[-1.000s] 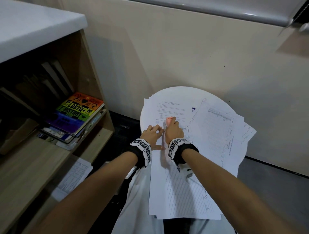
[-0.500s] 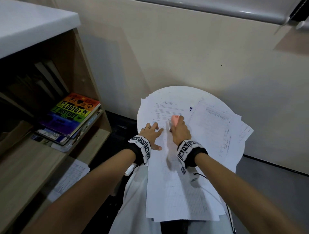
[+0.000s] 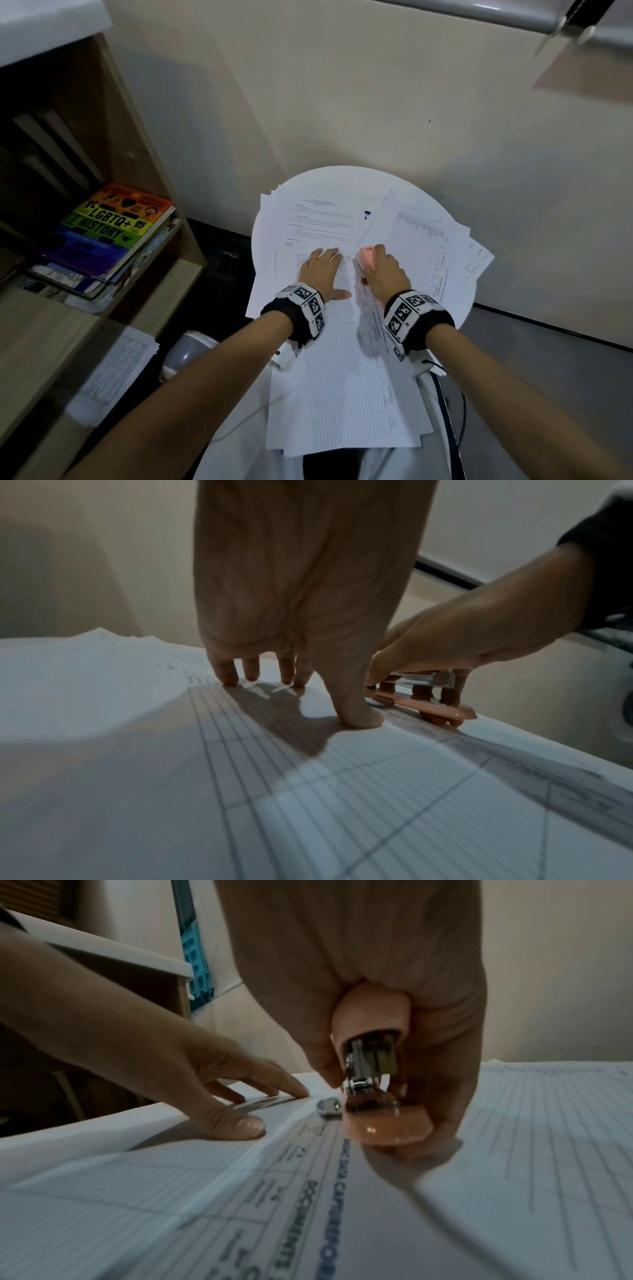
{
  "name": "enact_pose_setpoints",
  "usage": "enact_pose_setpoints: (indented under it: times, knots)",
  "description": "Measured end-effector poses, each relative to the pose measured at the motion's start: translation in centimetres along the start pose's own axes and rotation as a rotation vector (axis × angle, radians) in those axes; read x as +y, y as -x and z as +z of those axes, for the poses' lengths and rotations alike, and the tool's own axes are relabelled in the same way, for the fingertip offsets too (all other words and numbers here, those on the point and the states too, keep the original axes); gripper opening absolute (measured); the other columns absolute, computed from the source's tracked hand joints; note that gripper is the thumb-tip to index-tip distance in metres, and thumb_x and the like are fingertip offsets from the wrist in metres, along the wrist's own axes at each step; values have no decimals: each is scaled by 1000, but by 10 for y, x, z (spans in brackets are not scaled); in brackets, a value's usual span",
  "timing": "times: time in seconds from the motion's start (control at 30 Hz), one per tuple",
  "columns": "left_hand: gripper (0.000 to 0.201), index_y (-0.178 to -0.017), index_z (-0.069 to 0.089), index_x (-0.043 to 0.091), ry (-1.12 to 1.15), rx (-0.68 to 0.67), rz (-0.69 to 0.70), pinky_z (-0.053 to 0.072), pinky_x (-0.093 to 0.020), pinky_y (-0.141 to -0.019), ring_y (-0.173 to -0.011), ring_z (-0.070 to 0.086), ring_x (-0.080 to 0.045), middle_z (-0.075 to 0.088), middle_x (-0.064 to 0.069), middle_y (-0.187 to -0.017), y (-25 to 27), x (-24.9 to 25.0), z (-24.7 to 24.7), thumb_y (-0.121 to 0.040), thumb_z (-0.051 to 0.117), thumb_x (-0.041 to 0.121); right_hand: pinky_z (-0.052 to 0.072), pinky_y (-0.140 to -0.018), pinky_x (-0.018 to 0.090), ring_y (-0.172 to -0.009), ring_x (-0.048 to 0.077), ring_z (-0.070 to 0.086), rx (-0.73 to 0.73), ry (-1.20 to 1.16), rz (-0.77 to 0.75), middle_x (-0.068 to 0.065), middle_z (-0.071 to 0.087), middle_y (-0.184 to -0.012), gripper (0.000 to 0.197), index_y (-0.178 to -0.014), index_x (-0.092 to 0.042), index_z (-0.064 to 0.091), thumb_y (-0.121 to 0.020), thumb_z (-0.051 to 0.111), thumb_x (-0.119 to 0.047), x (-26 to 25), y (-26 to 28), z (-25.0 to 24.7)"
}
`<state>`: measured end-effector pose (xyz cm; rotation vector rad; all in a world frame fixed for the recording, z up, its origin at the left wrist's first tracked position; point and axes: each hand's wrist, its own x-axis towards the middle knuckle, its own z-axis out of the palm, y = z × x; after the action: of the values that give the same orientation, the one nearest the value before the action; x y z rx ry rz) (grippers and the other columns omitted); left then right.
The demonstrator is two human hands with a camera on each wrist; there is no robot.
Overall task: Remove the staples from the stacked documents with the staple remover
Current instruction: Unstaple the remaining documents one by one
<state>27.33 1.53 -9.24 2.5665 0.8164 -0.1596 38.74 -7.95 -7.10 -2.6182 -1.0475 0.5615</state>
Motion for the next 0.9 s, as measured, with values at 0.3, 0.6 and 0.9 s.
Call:
enact_pose_setpoints:
  times: [0.3,0.6,0.9]
  knots:
    - [88,-151,17,22,-157,-7,43,25,-45,-111,-144,11,-27,11,5,-158,-1,-8,1,-82,54,62,43,-73,38,-102,37,57,2,49,-36,18,51,-122,43,-136,-9,31,-97,43,-24,-10,0,7]
    - [89,-147,31,10,11,79,64,21,-40,-117,-145,14,-26,20,-5,-157,-2,-12,8,-78,67,54,43,-76,40,-105,37,56,3,51,-23,18,49,-125,43,-137,-8,29,-99,41,-25,-18,0,10]
    - [94,-147,30,8,35,96,94,22,-43,-117,-146,15,-28,20,-7,-157,1,-17,15,-76,66,59,38,-70,35,-105,35,58,32,136,-19,15,44,-131,61,-145,-4,19,-96,50,-22,-31,-11,23]
